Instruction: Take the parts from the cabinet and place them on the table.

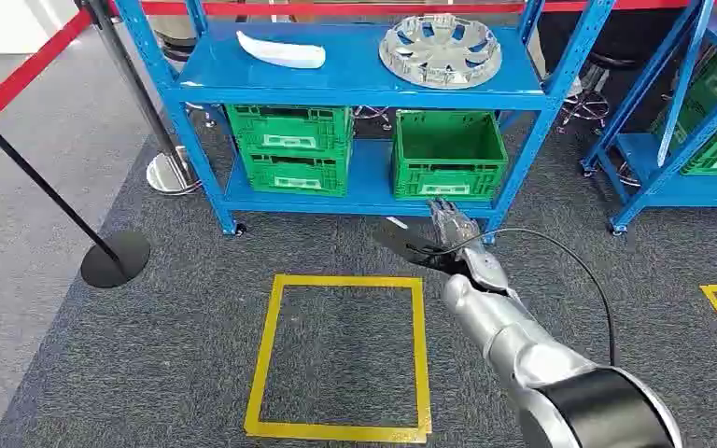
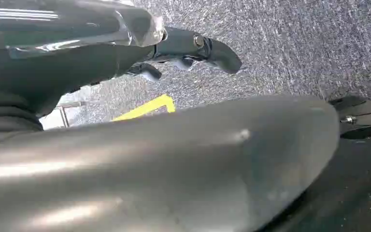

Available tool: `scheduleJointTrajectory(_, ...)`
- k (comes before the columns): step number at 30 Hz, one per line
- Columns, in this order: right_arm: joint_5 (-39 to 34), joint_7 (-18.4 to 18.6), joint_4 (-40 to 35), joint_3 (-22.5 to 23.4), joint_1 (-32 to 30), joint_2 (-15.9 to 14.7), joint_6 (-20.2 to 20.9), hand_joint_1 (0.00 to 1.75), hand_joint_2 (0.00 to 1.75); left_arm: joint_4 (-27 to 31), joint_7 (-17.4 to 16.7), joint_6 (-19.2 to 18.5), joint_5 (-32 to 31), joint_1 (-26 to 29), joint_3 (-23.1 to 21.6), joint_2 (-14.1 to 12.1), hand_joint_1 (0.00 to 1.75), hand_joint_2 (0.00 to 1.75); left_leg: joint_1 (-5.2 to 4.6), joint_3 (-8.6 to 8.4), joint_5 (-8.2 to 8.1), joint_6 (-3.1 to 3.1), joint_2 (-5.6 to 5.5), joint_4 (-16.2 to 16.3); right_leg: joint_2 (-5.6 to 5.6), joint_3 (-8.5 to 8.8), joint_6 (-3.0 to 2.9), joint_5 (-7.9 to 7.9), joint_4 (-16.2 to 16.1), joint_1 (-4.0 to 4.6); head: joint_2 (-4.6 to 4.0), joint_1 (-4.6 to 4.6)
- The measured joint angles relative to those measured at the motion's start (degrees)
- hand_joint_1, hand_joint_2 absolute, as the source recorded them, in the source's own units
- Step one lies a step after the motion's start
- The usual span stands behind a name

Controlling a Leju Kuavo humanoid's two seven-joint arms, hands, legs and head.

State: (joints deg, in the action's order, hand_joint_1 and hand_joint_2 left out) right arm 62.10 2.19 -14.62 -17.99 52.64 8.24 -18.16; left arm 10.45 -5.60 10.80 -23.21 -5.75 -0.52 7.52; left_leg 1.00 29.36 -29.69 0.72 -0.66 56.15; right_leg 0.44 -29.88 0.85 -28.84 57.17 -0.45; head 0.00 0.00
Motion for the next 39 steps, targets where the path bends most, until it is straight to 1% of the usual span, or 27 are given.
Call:
scheduleJointTrajectory(19,0.3,-0.9,0.0,0.0,0.0,1.3,-0.2,0.00,0.00,0.0,0.3,0.6,0.5,0.1,0.3,0.0,0.00,0.00,0.00,0.00,0.00,0.00,0.00,0.0,0.00,0.00,0.00,0.00,0.0,0.00,0.00,0.00)
scheduleJointTrajectory(20,0.3,-1.0,0.0,0.0,0.0,1.3,-0.2,0.00,0.00,0.0,0.4,0.6,0.5,0.1,0.3,0.0,0.00,0.00,-0.13,0.12,-0.06,-0.10,-0.09,0.3,-0.01,-0.02,0.18,0.13,-0.1,-0.15,0.00,0.00)
scheduleJointTrajectory(23,0.3,-1.1,0.0,0.0,-0.1,1.5,-0.2,0.00,0.00,0.0,0.5,0.6,0.5,0.1,0.4,-0.2,0.00,0.00,-0.21,0.26,-0.12,-0.20,-0.10,0.4,0.00,-0.10,0.29,0.19,-0.1,-0.25,0.00,-0.02)
scheduleJointTrajectory(25,0.3,-1.1,0.0,0.0,-0.1,1.7,-0.3,0.00,0.00,0.0,0.7,0.6,0.4,0.1,0.5,-0.2,0.00,0.00,-0.45,0.31,-0.13,-0.52,-0.10,0.4,0.00,-0.12,0.50,0.28,-0.3,-0.46,0.00,-0.02)
scheduleJointTrajectory(26,0.3,-1.1,0.0,0.0,0.0,1.7,-0.3,0.00,0.00,0.0,0.7,0.6,0.4,0.1,0.5,-0.2,0.00,0.00,-0.46,0.24,0.12,-0.91,-0.06,-0.1,0.01,-0.04,0.77,0.39,-0.5,-0.45,0.00,-0.07)
scheduleJointTrajectory(27,0.3,-1.1,-0.2,0.0,0.0,1.7,-0.4,0.00,0.00,0.0,0.8,0.6,0.3,0.1,0.5,-0.2,0.00,0.00,0.27,-0.59,0.73,-1.50,0.18,-1.0,-0.12,-0.24,0.85,-0.01,-0.1,-0.45,0.00,0.02)
scheduleJointTrajectory(28,0.3,-1.2,-0.2,0.0,0.2,1.7,-0.4,0.00,0.00,0.0,0.9,0.6,0.3,0.1,0.5,-0.2,0.00,0.00,0.20,-0.71,0.86,-1.67,0.22,-1.3,-0.22,-1.10,1.07,-0.75,1.5,-0.31,0.00,0.20)
scheduleJointTrajectory(29,0.3,-1.2,-0.2,0.0,0.4,1.7,-0.4,0.00,0.00,0.0,0.9,0.6,0.3,0.1,0.5,-0.1,0.00,0.00,0.17,-0.64,0.91,-1.74,0.35,-1.3,-0.22,-3.38,1.19,-2.66,5.6,-0.31,0.00,0.26)
scheduleJointTrajectory(30,0.3,-1.2,-0.2,0.0,0.2,1.7,-0.4,0.00,0.00,0.0,0.9,0.6,0.2,0.1,0.5,0.0,0.00,0.00,0.17,-0.66,0.88,-1.75,0.39,-1.3,-0.21,-5.95,1.36,-4.31,10.4,-0.39,0.00,0.26)
scheduleJointTrajectory(31,0.3,-1.2,-0.2,0.0,0.0,1.6,-0.4,0.00,0.00,0.0,0.9,0.6,0.1,0.1,0.5,0.0,0.00,0.00,0.18,-0.65,0.82,-1.80,0.40,-1.3,-0.22,-8.87,1.57,-5.70,15.4,-0.47,0.00,0.26)
scheduleJointTrajectory(32,0.3,-1.2,-0.2,0.0,-0.3,1.6,-0.4,0.00,0.00,0.0,0.9,0.5,0.1,0.2,0.5,0.0,0.00,0.00,0.23,-0.69,0.71,-1.72,0.35,-1.3,-0.23,-11.03,1.73,-5.91,18.5,-0.60,0.00,0.31)
scheduleJointTrajectory(33,0.3,-1.1,-0.2,0.0,-0.6,1.5,-0.4,0.00,0.00,0.0,0.9,0.5,0.0,0.2,0.5,0.0,0.00,0.00,0.34,-0.84,0.55,-1.52,0.26,-1.2,-0.23,-11.93,1.88,-4.52,18.7,-0.80,0.00,0.24)
scheduleJointTrajectory(34,0.3,-1.2,-0.2,0.0,-0.6,1.4,-0.4,0.00,0.00,0.0,0.9,0.5,0.0,0.3,0.5,0.0,0.00,0.00,0.53,-1.14,0.27,-1.16,0.08,-1.2,-0.25,-11.19,2.00,-1.77,15.7,-1.06,0.00,0.33)
scheduleJointTrajectory(35,0.4,-1.2,-0.2,0.0,-0.6,1.4,-0.4,0.00,0.00,0.0,1.0,0.5,-0.1,0.4,0.5,0.0,0.00,0.00,0.80,-1.59,-0.11,-0.77,0.04,-1.1,-0.29,-9.43,2.15,1.27,10.9,-1.32,0.00,0.26)
scheduleJointTrajectory(36,0.4,-1.2,-0.2,0.0,-0.5,1.4,-0.4,0.00,0.00,0.0,1.0,0.5,0.0,0.4,0.5,0.0,0.00,0.00,1.07,-2.09,-0.66,-0.24,0.02,-0.9,-0.44,-7.09,2.55,4.44,5.2,-1.68,0.00,0.33)
scheduleJointTrajectory(37,0.5,-1.2,-0.2,0.0,-0.7,1.3,-0.4,0.00,0.00,0.0,1.0,0.5,-0.1,0.4,0.5,0.0,0.00,0.00,0.89,-1.70,-1.25,0.44,0.04,-0.6,-0.49,-5.89,3.08,4.43,2.8,-1.84,0.00,0.37)
scheduleJointTrajectory(38,0.5,-1.2,-0.2,0.0,-0.5,1.4,-0.4,0.00,0.00,0.0,1.0,0.5,-0.1,0.2,0.5,-0.1,0.00,0.00,0.73,-1.52,-1.70,0.98,-0.07,0.1,-0.21,-5.33,2.28,3.61,1.6,-1.51,0.00,0.74)
scheduleJointTrajectory(39,0.6,-1.2,-0.2,0.0,-0.7,1.4,-0.4,0.00,0.00,0.0,1.0,0.5,-0.1,0.1,0.5,-0.1,0.00,0.00,0.71,-1.49,-1.67,1.16,-0.04,-0.3,-0.25,-5.65,1.30,3.35,2.2,-1.38,0.00,0.40)
